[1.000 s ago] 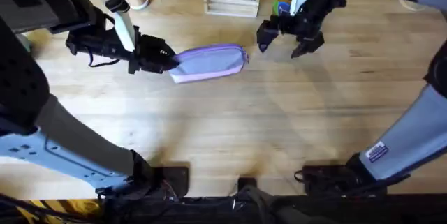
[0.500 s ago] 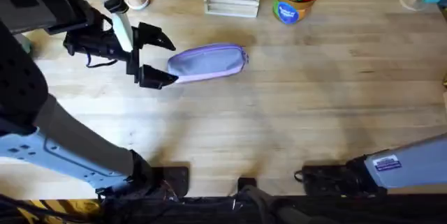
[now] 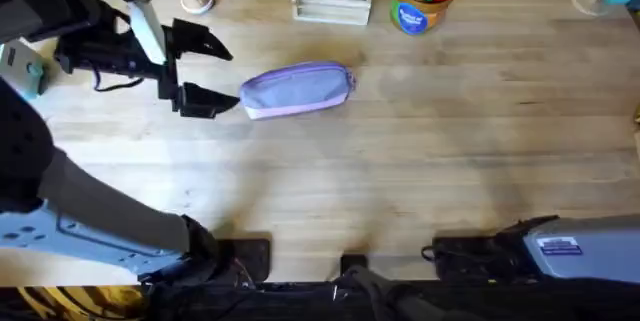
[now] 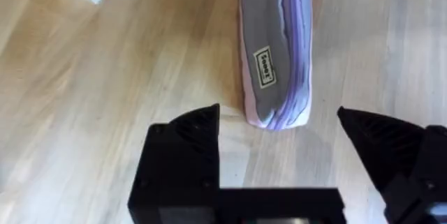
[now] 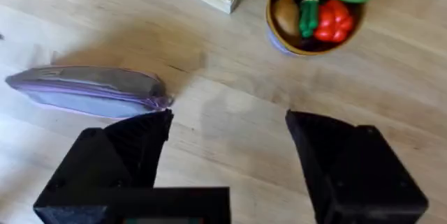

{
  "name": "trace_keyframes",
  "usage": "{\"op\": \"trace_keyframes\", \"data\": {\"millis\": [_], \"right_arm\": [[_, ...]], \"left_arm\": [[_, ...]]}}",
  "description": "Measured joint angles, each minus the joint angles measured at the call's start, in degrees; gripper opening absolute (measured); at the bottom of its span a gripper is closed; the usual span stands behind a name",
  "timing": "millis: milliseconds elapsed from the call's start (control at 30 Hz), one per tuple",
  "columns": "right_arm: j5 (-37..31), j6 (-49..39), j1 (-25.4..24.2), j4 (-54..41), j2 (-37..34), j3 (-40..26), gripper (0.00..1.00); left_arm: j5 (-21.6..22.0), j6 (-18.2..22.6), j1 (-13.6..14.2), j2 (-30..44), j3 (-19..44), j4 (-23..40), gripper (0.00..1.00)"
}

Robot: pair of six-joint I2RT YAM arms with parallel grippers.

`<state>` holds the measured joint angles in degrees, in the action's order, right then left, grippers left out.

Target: Unzip the bag, pick up the pens from the table one at a time and place them inside, then zip the bag closed.

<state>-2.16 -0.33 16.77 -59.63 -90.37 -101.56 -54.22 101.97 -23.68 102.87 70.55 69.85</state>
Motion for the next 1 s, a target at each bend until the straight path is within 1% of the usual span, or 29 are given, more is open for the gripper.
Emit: {"op": "trace_keyframes", "data": {"millis": [100, 133, 300, 400, 500, 600, 833, 900, 1000], "right_arm": [[-3.53, -1.59, 0.97, -3.95, 4.62, -0.02, 0.997], [-4.40, -1.88, 0.95, -5.81, 5.94, -0.02, 0.997], [-6.59, -2.72, 0.95, -14.65, 8.58, -0.09, 0.997], [-8.35, -2.78, 0.95, -16.49, 8.73, 0.52, 0.997], [-10.06, -2.89, 0.95, -16.42, 10.00, 3.44, 0.997], [-10.90, -2.81, 0.90, -15.38, 12.31, 8.04, 0.997], [-11.56, -0.10, 0.90, -8.40, 17.05, 19.38, 0.997], [-11.56, 0.92, 0.90, -7.07, 17.48, 21.33, 0.997], [-11.56, 2.65, 0.93, -6.23, 17.51, 22.33, 0.997]], "left_arm": [[0.02, 0.01, -2.09, -3.50, 3.62, 2.80, 0.995], [0.08, 0.02, -2.41, -4.77, 4.77, 3.70, 0.995], [1.50, 0.02, -2.27, -9.87, 9.07, 8.37, 0.994], [1.95, 0.02, -2.23, -12.36, 10.76, 10.56, 0.994], [2.34, 0.02, -2.23, -14.86, 11.40, 12.46, 0.994], [2.88, 0.02, -2.23, -16.98, 11.53, 14.88, 0.994], [3.13, 0.04, -2.23, -18.49, 11.64, 21.66, 0.993], [3.15, 0.02, -2.23, -18.51, 11.64, 23.63, 0.993], [3.19, 0.02, -2.23, -18.49, 11.64, 26.62, 0.994]]}}
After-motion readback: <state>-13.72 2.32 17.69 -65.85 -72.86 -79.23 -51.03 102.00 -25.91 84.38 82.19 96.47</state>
